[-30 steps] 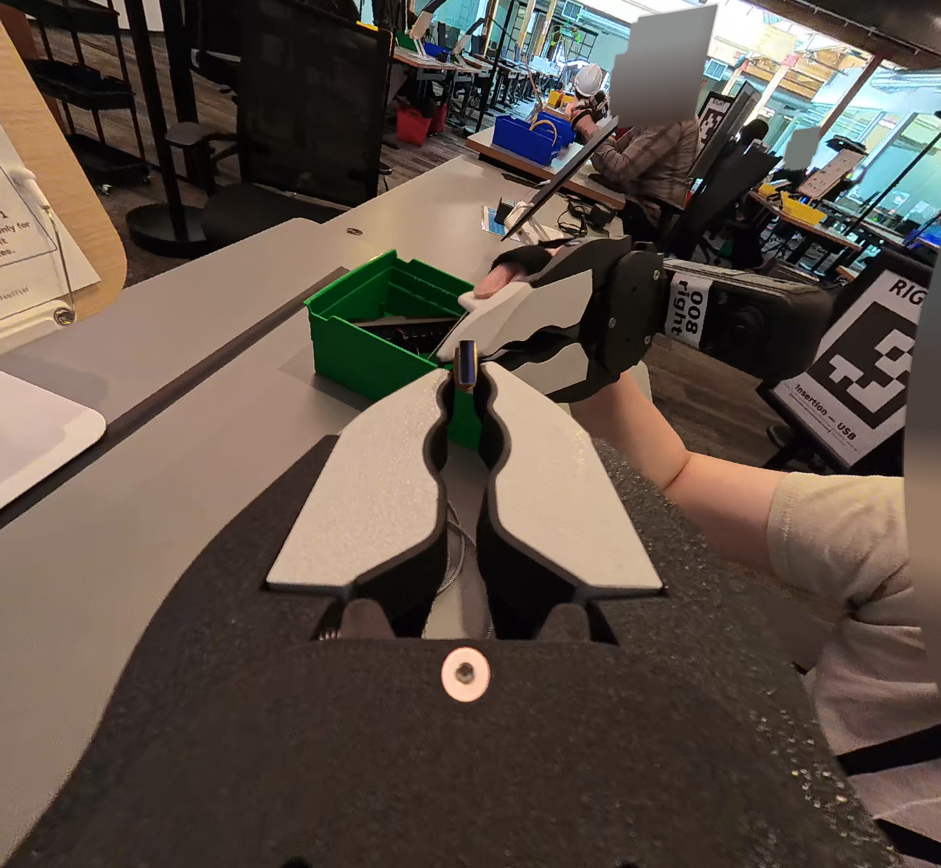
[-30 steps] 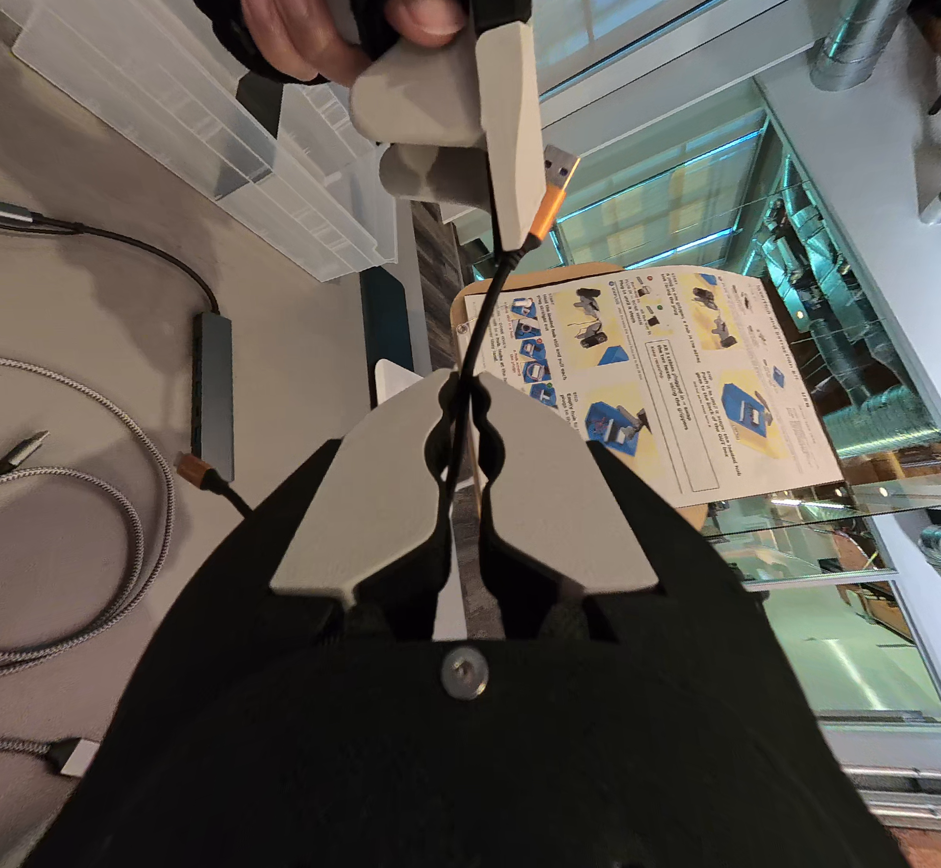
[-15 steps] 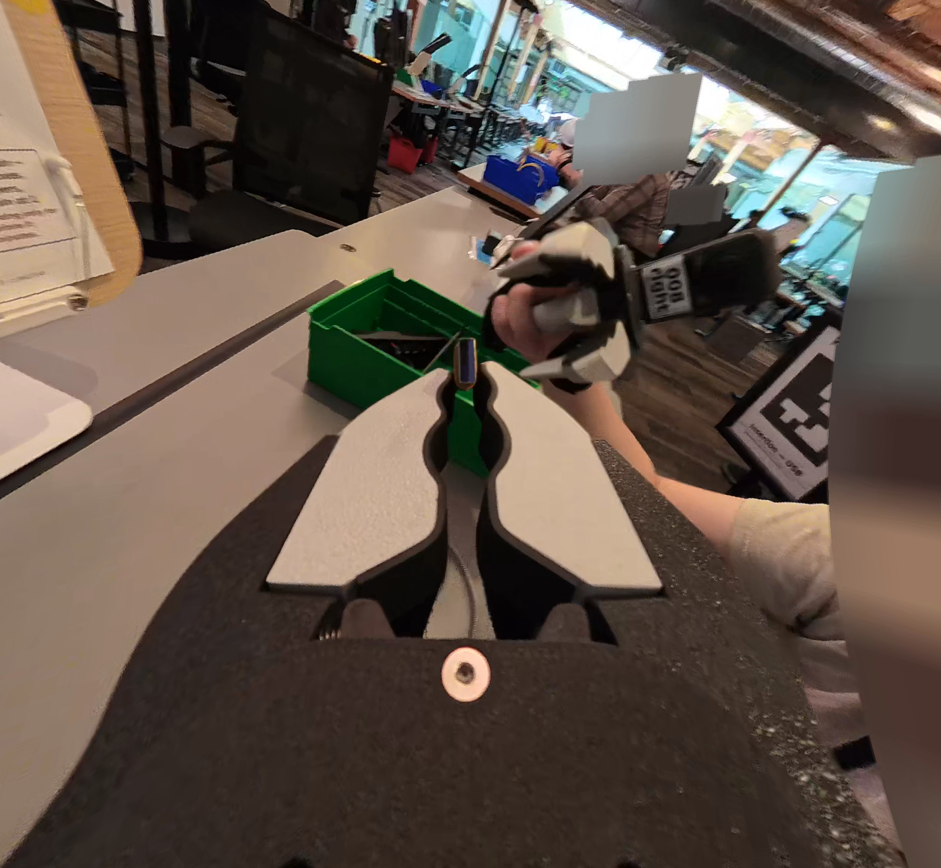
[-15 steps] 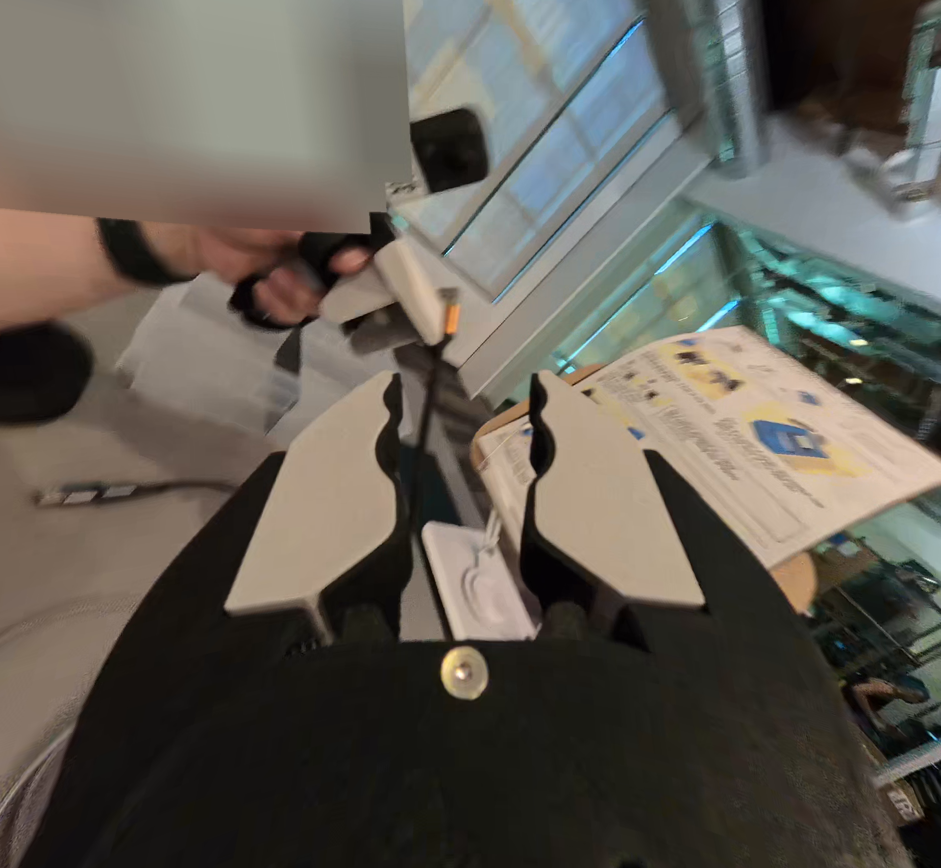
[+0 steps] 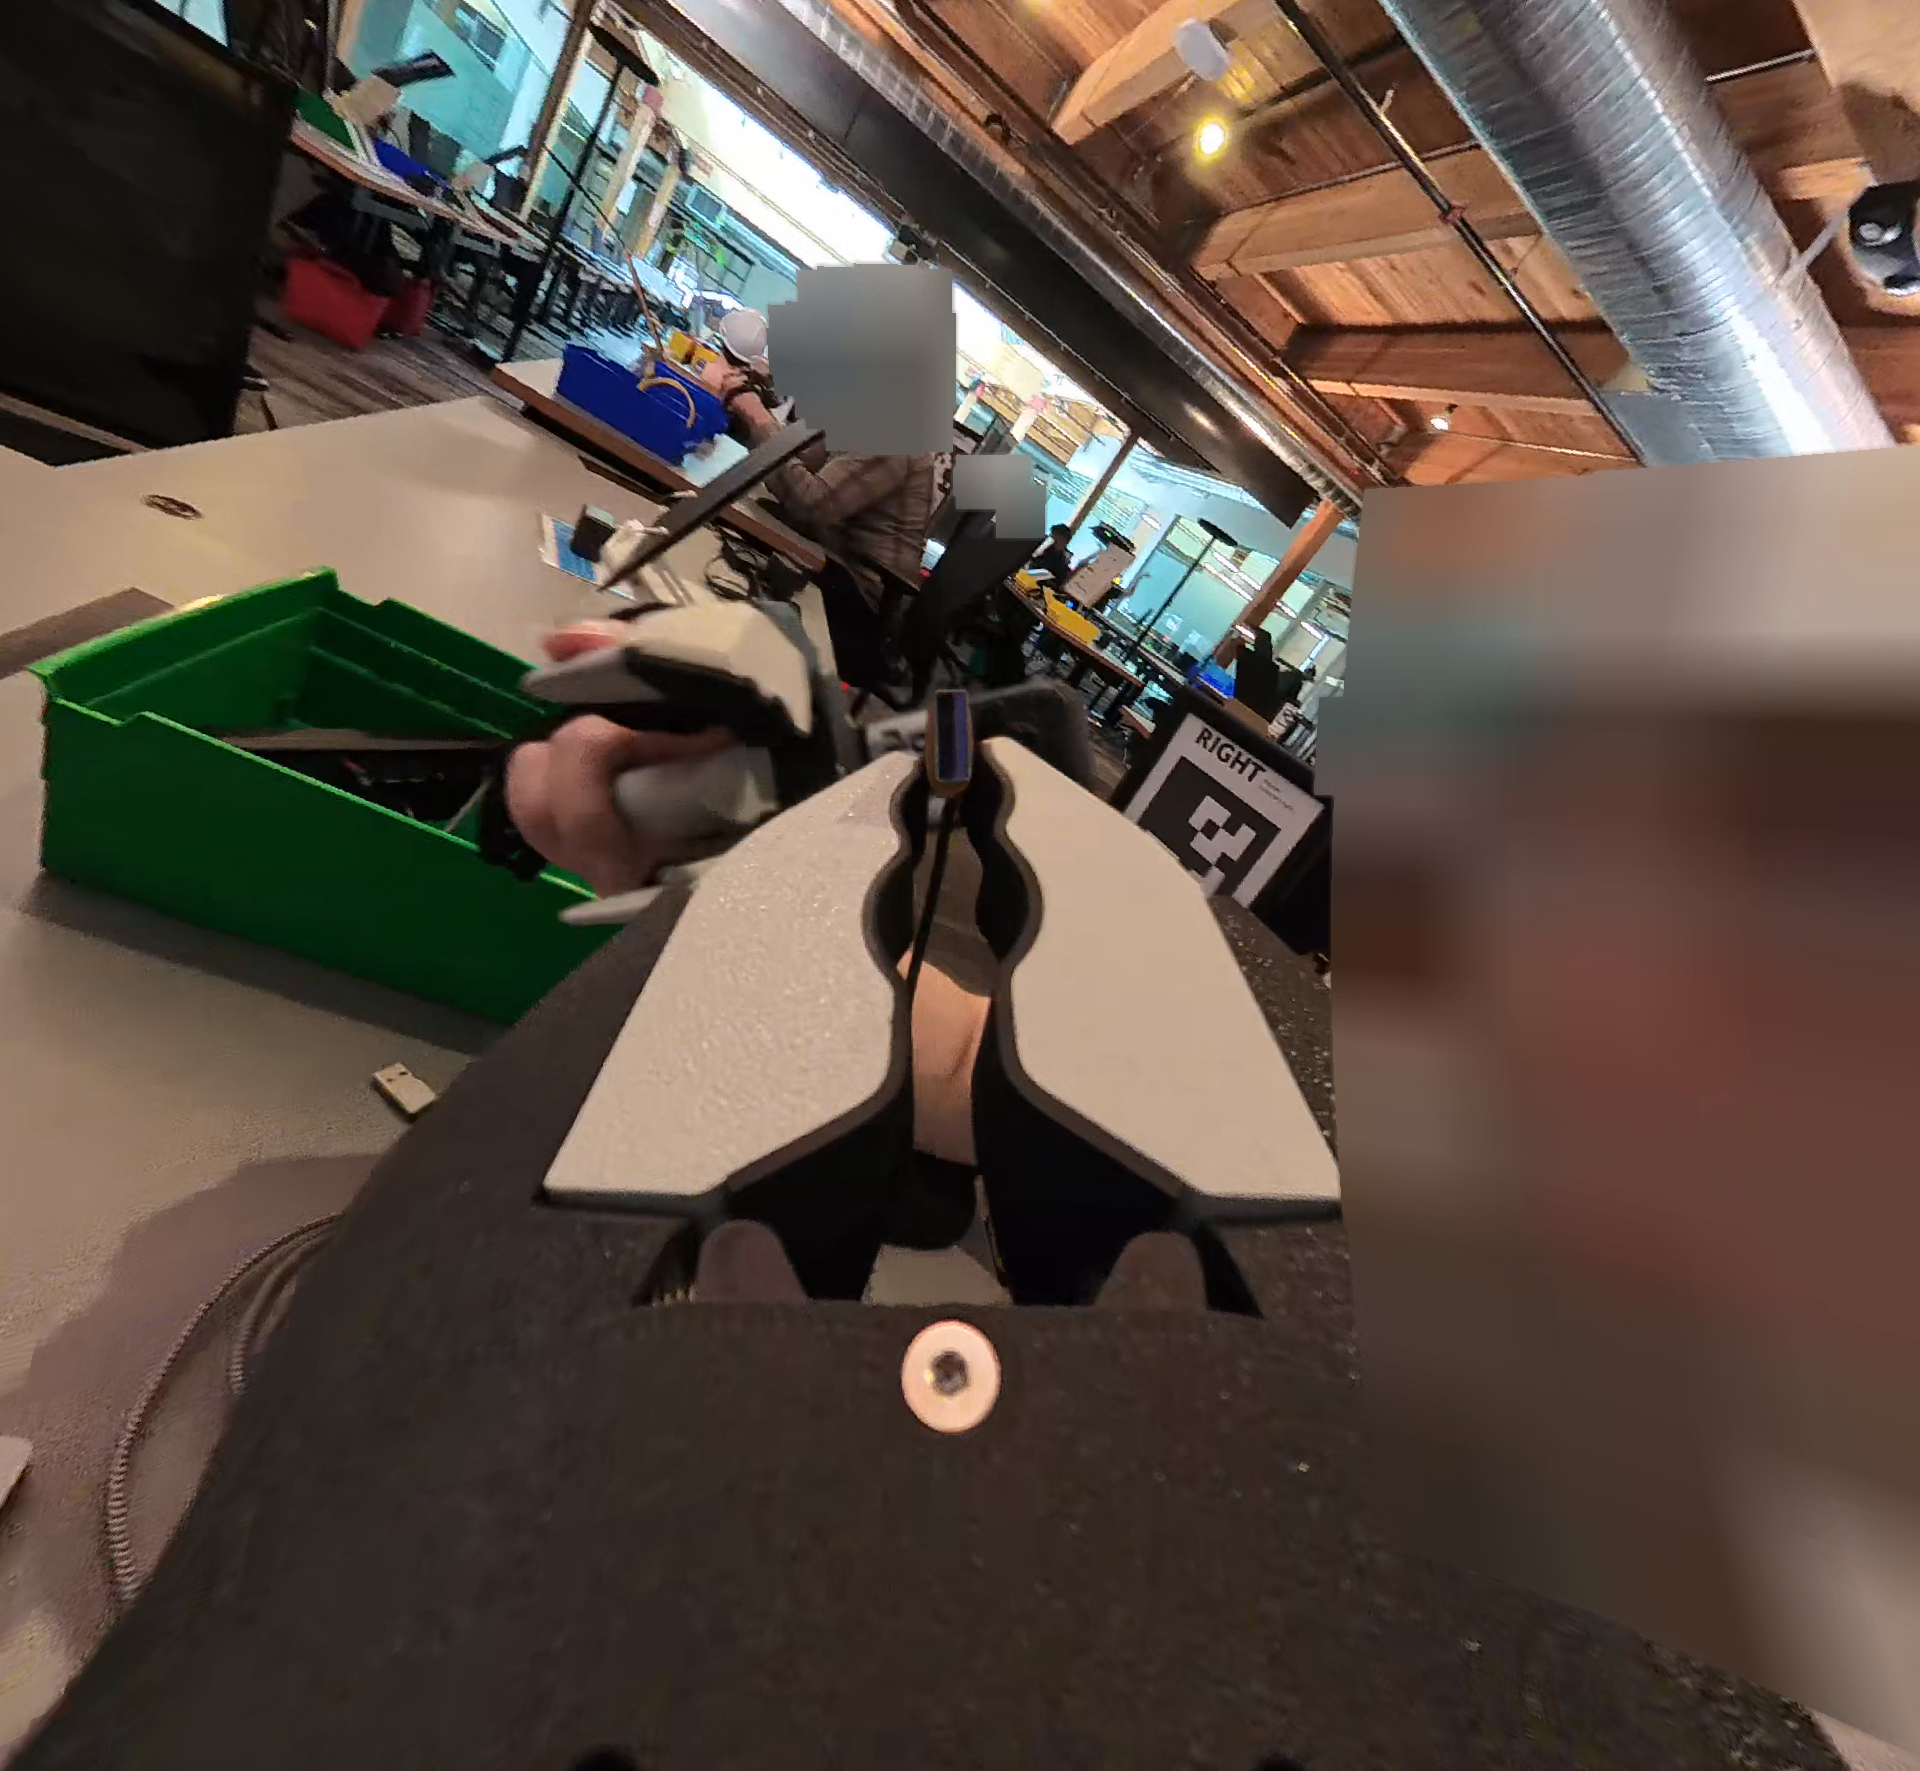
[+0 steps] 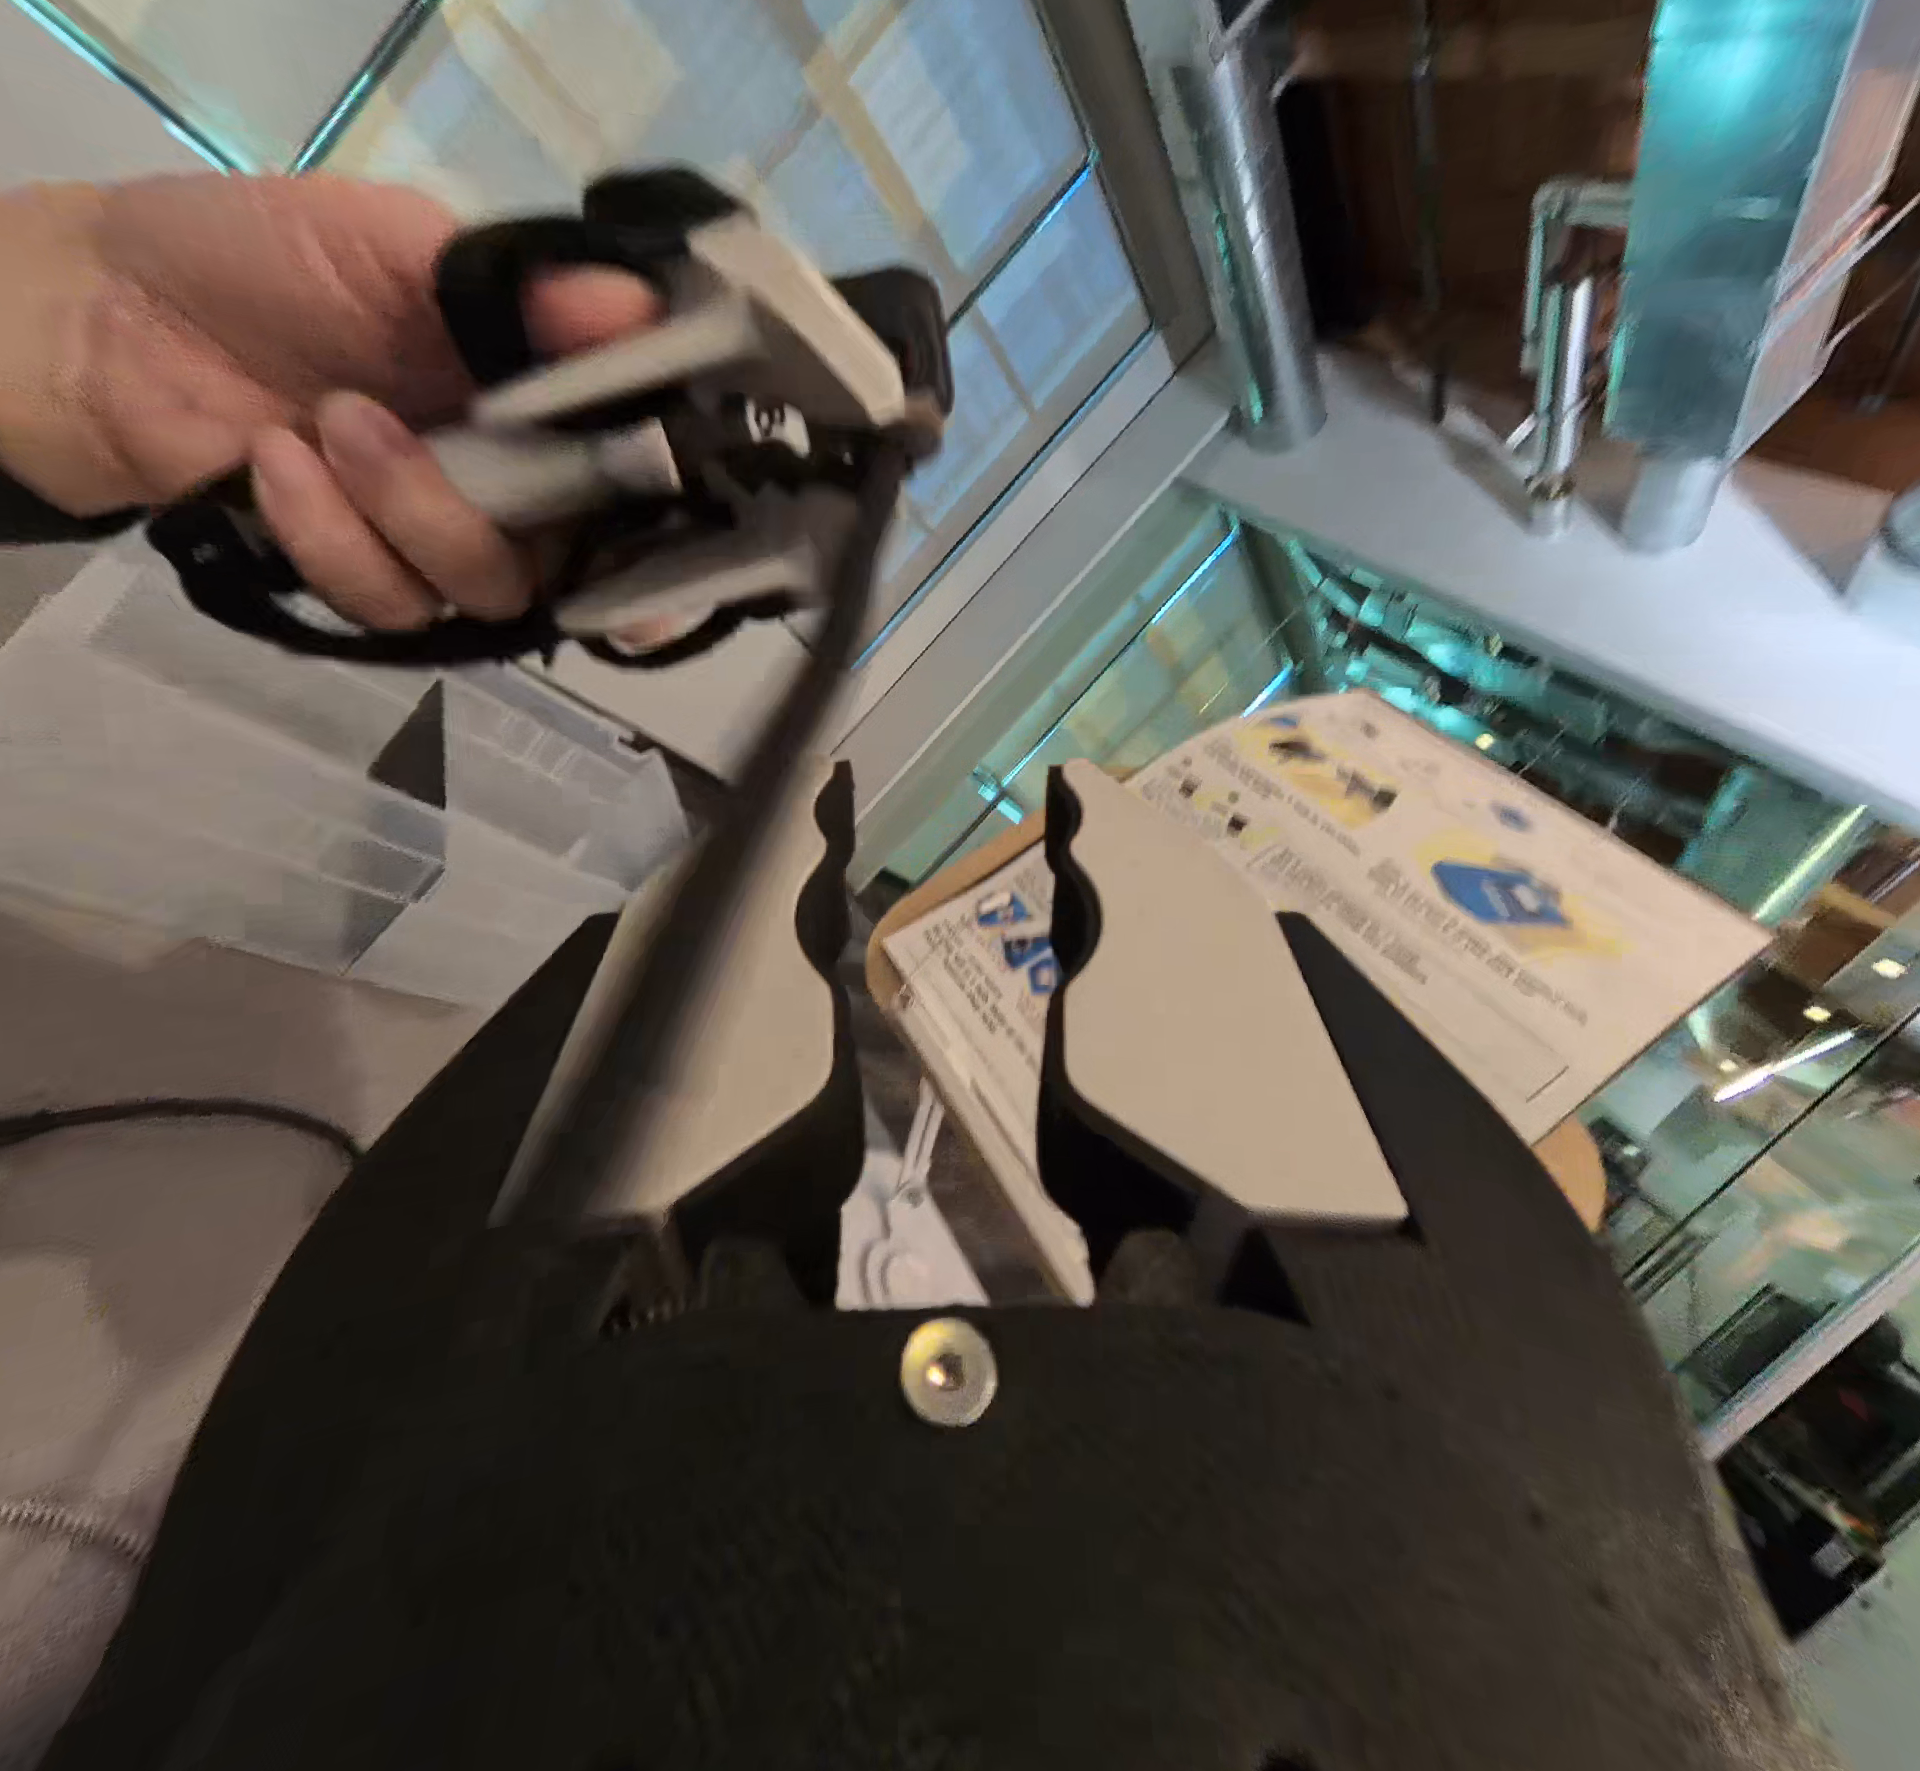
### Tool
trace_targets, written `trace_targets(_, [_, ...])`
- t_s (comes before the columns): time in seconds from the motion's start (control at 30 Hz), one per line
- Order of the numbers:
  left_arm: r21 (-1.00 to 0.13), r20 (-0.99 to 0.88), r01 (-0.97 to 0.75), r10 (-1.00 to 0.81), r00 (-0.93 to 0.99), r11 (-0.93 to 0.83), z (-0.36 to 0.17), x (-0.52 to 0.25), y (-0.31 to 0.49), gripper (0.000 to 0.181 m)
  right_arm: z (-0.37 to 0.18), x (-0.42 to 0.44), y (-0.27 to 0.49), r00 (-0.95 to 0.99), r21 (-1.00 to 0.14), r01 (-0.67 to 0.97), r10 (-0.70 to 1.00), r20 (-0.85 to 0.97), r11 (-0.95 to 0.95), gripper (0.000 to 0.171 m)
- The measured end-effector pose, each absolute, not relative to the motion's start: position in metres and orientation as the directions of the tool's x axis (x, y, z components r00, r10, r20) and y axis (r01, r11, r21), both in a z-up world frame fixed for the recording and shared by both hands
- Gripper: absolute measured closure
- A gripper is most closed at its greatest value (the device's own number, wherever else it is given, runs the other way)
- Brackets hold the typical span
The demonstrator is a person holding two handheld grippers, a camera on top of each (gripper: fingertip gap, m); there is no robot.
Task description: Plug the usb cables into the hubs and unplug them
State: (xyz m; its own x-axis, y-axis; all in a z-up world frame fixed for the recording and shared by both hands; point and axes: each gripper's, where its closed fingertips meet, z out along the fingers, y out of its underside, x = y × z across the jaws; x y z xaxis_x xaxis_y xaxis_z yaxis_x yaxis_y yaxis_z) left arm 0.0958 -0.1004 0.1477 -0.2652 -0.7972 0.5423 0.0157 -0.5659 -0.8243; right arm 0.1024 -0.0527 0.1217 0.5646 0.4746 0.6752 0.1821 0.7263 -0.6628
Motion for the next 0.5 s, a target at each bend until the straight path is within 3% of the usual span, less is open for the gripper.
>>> trace_targets(0.03, [-0.825,0.540,0.028,-0.802,-0.257,-0.564,0.149,0.094,-0.098,0.174,0.129,0.101,-0.060,0.589,-0.643,0.159,0.450,0.671,0.749,0.138])
trace_targets(0.13, [-0.818,0.551,0.037,-0.801,-0.233,-0.573,0.147,0.092,-0.093,0.174,0.145,0.101,-0.076,0.629,-0.617,0.103,0.429,0.648,0.780,0.140])
trace_targets(0.4, [-0.809,0.574,0.028,-0.800,-0.176,-0.587,0.134,0.104,-0.085,0.175,0.143,0.094,-0.085,0.588,-0.545,0.195,0.348,0.730,0.815,0.166])
trace_targets(0.5, [-0.813,0.572,0.019,-0.804,-0.161,-0.582,0.131,0.104,-0.082,0.175,0.139,0.094,-0.081,0.555,-0.551,0.239,0.353,0.753,0.800,0.166])
